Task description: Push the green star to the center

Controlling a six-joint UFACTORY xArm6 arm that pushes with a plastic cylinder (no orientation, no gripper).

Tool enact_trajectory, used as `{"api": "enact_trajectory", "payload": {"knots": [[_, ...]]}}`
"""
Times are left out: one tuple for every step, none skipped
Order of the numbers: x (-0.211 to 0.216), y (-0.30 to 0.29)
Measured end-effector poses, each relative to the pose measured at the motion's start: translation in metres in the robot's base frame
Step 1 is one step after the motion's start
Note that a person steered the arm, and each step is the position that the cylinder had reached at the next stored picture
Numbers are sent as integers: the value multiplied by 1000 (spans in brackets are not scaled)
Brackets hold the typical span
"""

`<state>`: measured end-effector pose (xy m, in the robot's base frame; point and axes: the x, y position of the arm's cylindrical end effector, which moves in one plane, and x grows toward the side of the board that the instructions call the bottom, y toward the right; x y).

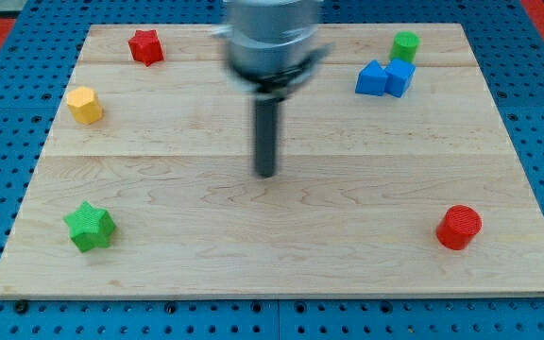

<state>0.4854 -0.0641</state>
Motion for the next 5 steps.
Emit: {"api": "enact_trajectory", "payload": {"knots": [[70,-77],[100,-145],[66,-157],[60,-74],[16,-87]]}}
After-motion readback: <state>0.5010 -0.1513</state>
